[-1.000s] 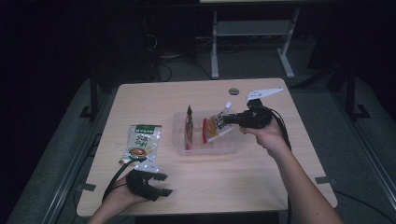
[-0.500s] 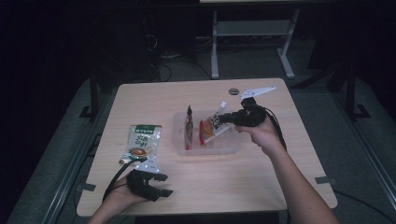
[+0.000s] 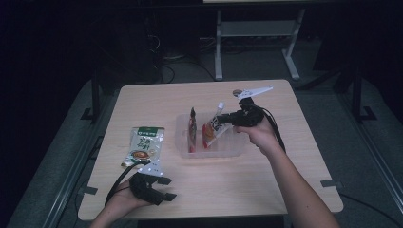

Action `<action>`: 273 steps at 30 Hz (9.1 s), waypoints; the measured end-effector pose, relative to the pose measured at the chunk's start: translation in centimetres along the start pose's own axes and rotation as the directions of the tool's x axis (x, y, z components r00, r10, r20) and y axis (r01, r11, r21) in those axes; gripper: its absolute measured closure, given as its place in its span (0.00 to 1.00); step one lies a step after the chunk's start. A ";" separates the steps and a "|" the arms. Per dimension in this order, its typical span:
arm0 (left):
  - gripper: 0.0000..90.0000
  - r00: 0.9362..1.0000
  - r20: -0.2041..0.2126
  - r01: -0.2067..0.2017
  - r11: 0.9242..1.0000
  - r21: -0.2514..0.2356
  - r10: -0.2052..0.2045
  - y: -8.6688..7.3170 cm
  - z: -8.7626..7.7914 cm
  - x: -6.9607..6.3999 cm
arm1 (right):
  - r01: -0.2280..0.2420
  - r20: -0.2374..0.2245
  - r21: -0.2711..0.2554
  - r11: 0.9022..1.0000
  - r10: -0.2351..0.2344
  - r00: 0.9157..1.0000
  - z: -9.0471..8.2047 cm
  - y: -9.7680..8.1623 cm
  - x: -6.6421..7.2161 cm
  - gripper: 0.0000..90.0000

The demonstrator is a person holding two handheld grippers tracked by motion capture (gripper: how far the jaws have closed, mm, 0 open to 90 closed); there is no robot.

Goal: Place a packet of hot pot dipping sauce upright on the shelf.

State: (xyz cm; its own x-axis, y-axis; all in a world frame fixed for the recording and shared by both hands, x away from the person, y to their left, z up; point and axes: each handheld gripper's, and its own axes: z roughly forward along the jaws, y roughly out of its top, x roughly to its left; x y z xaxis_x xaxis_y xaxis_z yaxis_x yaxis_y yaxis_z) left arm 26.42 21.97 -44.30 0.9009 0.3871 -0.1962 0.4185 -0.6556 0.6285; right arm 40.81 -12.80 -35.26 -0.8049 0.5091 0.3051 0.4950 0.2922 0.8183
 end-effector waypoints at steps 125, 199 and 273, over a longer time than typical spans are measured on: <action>1.00 0.790 -0.482 0.325 0.925 -0.195 -0.379 1.2 -5.7 16.1 | 0.083 0.070 0.216 0.973 -0.100 0.993 -4.8 -15.7 6.5 0.30; 0.27 0.960 -0.232 0.160 0.987 -0.009 -0.158 -4.3 -5.7 14.0 | 0.107 0.046 0.267 0.958 -0.124 0.991 -3.8 -15.9 6.8 0.30; 1.00 0.996 -0.035 0.078 0.986 -0.146 -0.084 -3.3 -9.6 6.3 | 0.046 0.047 0.222 0.974 -0.057 0.997 -4.3 -15.0 6.8 0.30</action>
State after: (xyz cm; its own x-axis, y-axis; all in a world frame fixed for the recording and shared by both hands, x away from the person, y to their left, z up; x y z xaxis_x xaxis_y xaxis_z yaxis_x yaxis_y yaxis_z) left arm 29.64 32.84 -40.36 0.8582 0.4629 -0.2216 0.4660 -0.5221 0.7143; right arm 26.54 -17.21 -43.42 -0.8158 0.5286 0.2346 0.5181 0.4875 0.7028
